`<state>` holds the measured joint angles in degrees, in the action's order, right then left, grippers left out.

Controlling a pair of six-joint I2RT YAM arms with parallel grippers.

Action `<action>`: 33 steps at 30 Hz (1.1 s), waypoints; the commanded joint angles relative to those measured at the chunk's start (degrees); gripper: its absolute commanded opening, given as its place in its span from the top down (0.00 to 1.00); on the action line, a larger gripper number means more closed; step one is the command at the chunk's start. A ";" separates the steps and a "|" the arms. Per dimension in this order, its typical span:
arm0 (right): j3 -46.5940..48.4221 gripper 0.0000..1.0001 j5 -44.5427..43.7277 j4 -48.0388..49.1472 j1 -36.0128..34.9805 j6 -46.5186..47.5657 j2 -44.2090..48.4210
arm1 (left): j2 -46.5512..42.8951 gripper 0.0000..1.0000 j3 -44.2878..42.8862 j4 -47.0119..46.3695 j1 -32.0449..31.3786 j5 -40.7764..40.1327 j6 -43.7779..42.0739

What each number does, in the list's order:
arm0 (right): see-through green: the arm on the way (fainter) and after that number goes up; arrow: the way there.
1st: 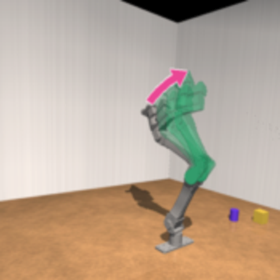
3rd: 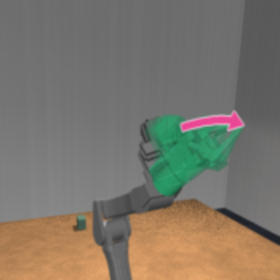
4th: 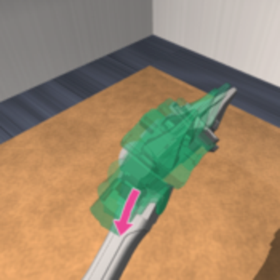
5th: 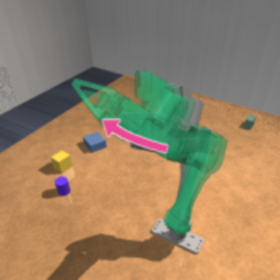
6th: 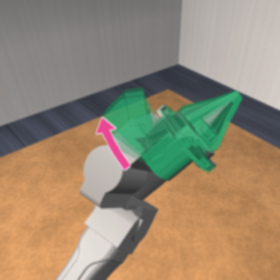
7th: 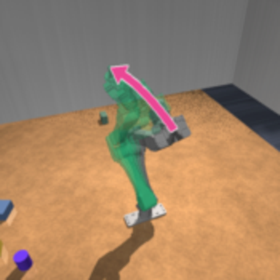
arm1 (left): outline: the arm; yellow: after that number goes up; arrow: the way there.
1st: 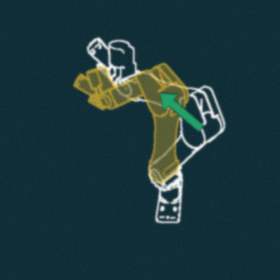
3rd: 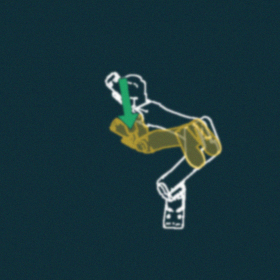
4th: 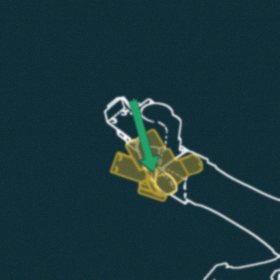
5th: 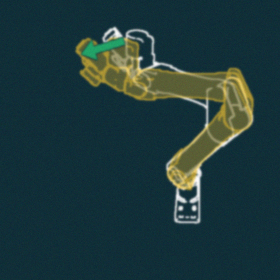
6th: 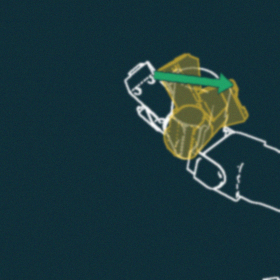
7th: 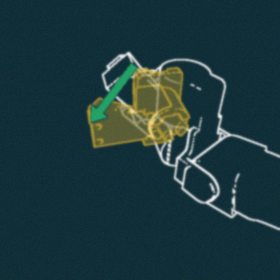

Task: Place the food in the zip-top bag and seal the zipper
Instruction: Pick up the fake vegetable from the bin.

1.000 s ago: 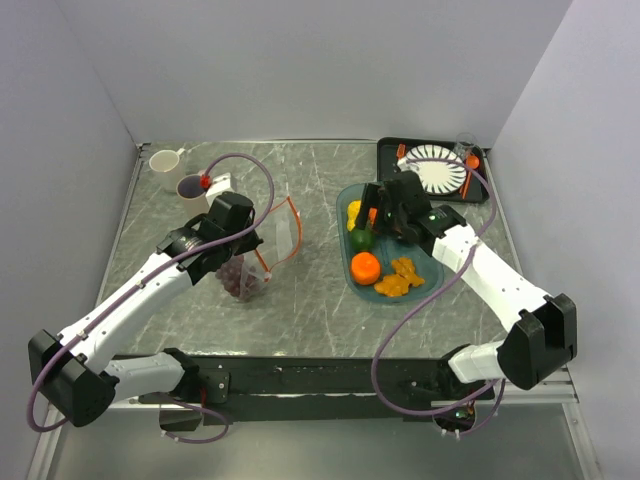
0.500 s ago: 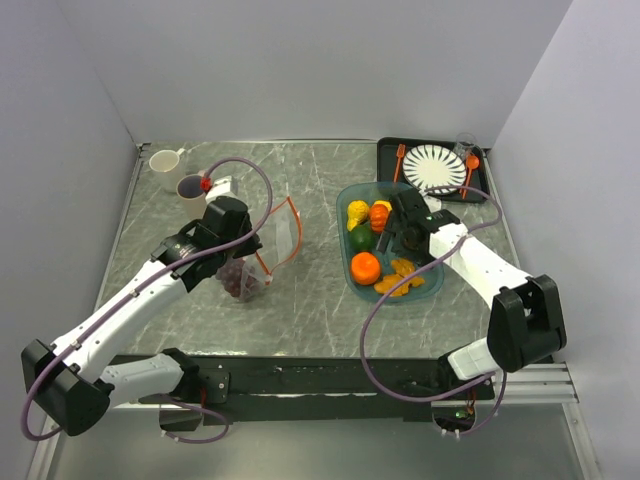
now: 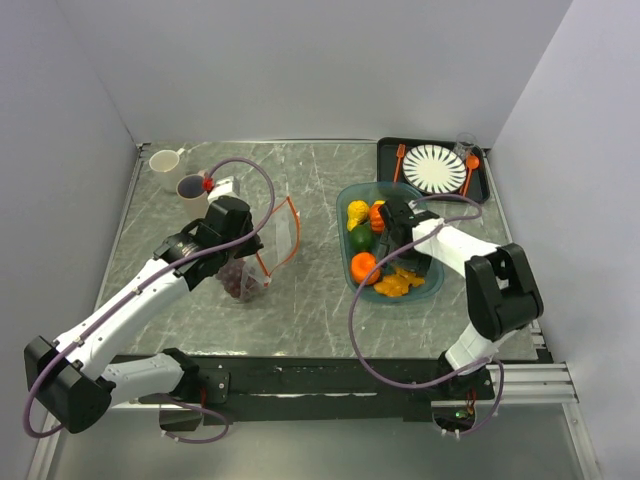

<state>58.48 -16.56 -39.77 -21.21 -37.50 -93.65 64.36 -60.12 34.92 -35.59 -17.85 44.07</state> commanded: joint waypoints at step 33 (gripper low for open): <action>2.34 1.00 1.17 5.05 0.56 5.24 7.42 | -0.29 0.99 -1.14 -1.08 0.17 0.18 -0.30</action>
<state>59.79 -16.27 -36.58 -20.73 -32.86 -91.18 64.40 -60.12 34.94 -35.59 -17.82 44.16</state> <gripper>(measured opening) 0.077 0.040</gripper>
